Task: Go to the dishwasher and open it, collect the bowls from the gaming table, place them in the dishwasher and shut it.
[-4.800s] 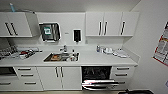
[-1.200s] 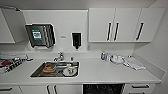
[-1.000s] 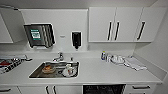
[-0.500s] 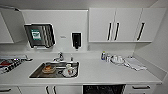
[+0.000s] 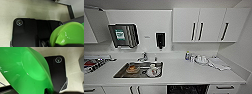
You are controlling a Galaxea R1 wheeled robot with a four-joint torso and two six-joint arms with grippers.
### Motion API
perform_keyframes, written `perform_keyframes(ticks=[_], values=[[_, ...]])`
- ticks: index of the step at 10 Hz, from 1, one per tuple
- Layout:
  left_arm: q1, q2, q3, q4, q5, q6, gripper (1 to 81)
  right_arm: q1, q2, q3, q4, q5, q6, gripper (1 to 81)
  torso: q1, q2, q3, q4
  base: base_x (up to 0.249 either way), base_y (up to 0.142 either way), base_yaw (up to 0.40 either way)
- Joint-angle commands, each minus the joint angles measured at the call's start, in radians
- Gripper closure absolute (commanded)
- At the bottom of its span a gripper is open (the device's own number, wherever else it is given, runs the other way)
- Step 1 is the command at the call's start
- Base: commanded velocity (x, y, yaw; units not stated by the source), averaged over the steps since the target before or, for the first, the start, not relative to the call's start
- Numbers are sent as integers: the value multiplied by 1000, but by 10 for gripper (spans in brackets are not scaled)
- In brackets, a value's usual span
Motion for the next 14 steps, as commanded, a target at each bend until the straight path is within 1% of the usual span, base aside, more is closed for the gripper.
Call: perform_keyframes(ticks=[1, 2, 5, 6, 7, 10, 11, 12, 13, 14], values=[[-60, -117, 136, -4, -9, -8, 811, 51, -64, 54, 6, -24, 4, 811, 0, 0, 0, 0, 0, 0, 0], [-66, -151, 178, -6, -9, -12, 811, 54, -63, 49, 6, -24, 4, 811, 0, 0, 0, 0, 0, 0, 0], [-105, -286, 338, -9, -11, -54, 811, 72, -73, 54, 7, -24, 12, 811, 0, 0, 0, 0, 0, 0, 0], [-118, -323, 383, -9, -11, -60, 811, 83, -86, 58, 7, -24, 26, 811, 0, 0, 0, 0, 0, 0, 0], [-131, -352, 417, -8, -11, -68, 811, 92, -104, 71, 7, -24, 42, 811, 0, 0, -24, 0, 0, 0, 0], [-181, -442, 515, -12, -9, -83, 811, 129, -217, 179, 9, -23, 110, 811, 0, 0, -71, 0, 0, 0, 0], [-197, -478, 558, -14, -8, -89, 811, 141, -258, 216, 9, -23, 133, 811, 0, 0, -47, 0, 0, 0, 0], [-217, -507, 584, -12, -8, -101, 811, 154, -292, 244, 7, -21, 153, 811, 0, 0, -57, 0, 0, 0, 0], [-240, -550, 625, -14, -8, -107, 811, 169, -341, 283, 12, -4, 179, 811, 0, 0, -62, 0, 0, 0, 0], [-266, -587, 661, -14, -6, -118, 811, 186, -383, 322, 13, 0, 191, 811, 1, 1, -60, 0, 0, 0, 0]])
